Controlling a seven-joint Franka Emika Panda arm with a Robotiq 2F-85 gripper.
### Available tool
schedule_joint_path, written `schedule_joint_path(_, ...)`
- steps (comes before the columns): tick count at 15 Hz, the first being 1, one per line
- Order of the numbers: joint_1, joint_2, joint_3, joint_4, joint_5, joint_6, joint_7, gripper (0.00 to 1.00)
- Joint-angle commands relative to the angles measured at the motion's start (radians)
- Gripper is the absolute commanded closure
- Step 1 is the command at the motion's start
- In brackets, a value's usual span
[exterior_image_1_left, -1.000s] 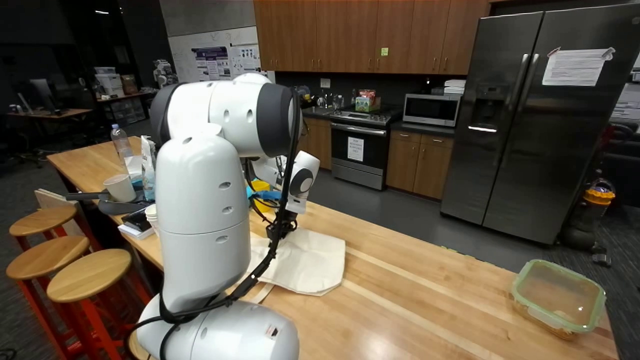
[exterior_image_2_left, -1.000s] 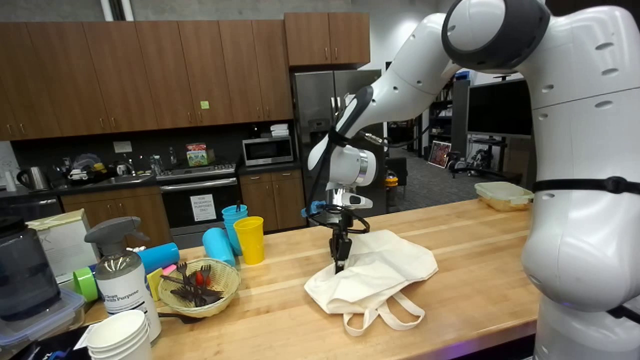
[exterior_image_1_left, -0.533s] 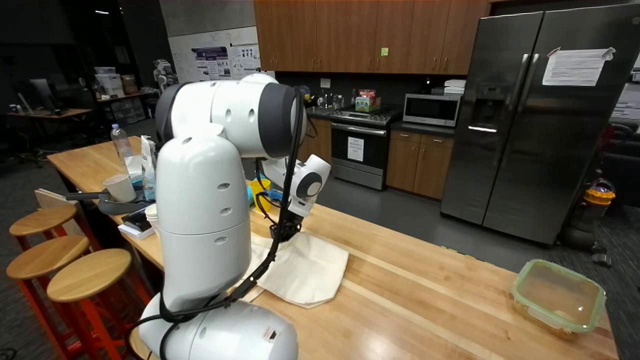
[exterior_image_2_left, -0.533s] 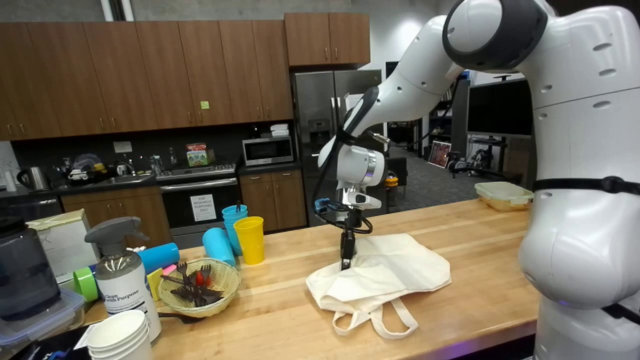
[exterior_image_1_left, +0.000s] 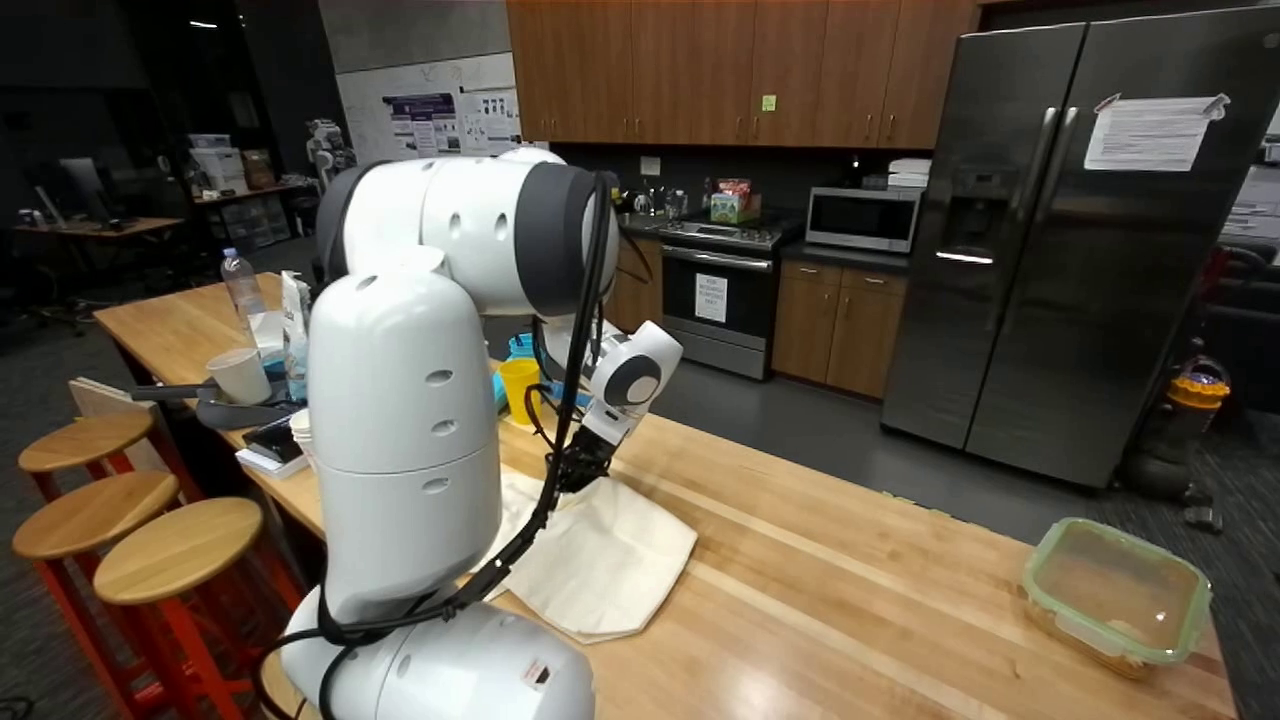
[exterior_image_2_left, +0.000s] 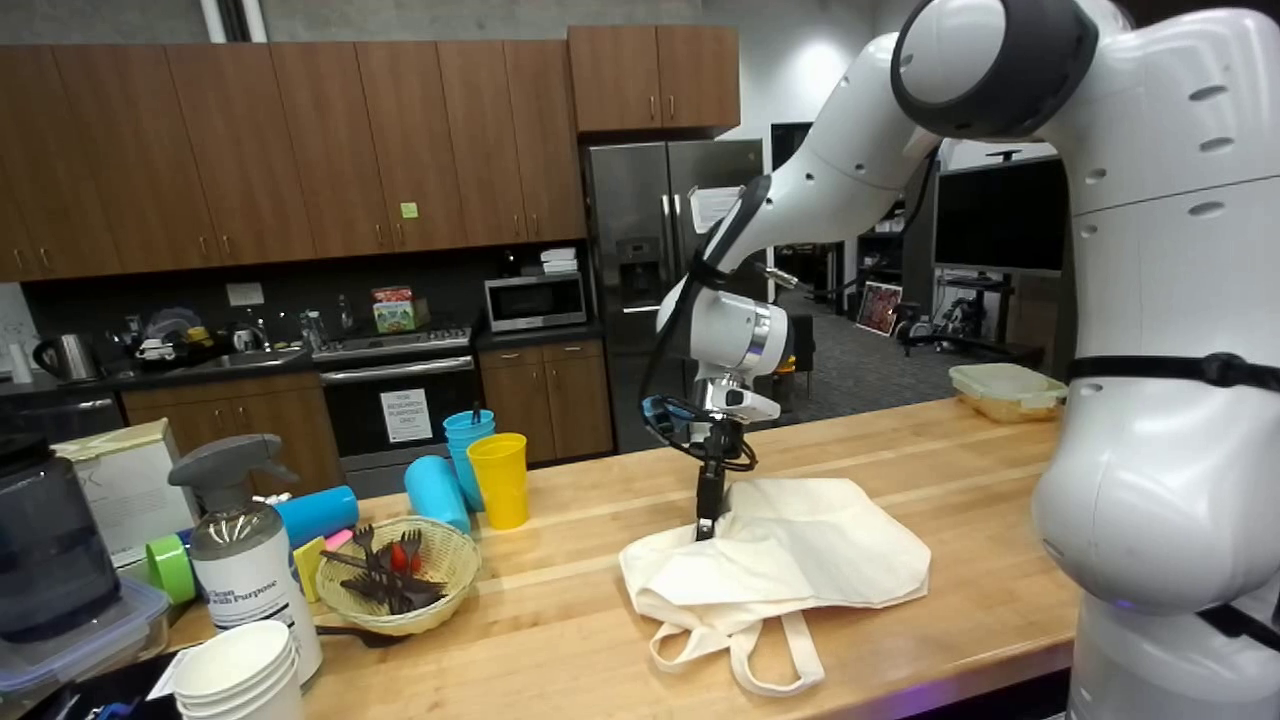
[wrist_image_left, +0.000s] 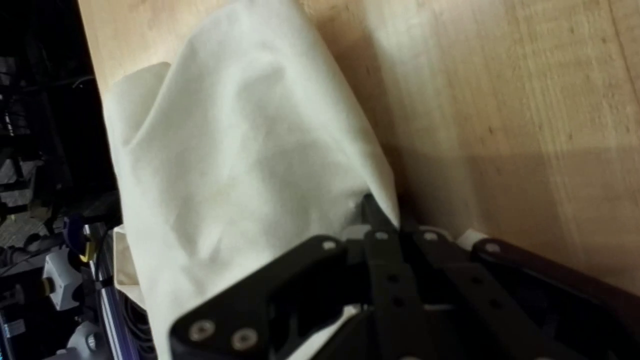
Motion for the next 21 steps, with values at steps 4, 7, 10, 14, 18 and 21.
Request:
schedule_joint_path(4,-0.007,0.039,-0.019,-0.027,-0.057,-0.025,0.089,0.99)
schedule_joint_path(7,-0.007,0.041,-0.024,-0.027,-0.068,-0.03,0.139,0.99)
schedule_joint_path(10,-0.01,0.043,-0.022,-0.023,-0.069,-0.049,0.134,0.99)
schedule_joint_path(14,-0.01,0.043,-0.022,-0.023,-0.081,-0.056,0.117,0.99)
schedule_joint_path(18,-0.009,0.043,-0.021,-0.022,-0.094,-0.057,0.108,0.99)
schedule_joint_path(21,-0.009,0.042,-0.02,-0.022,-0.099,-0.058,0.098,0.99)
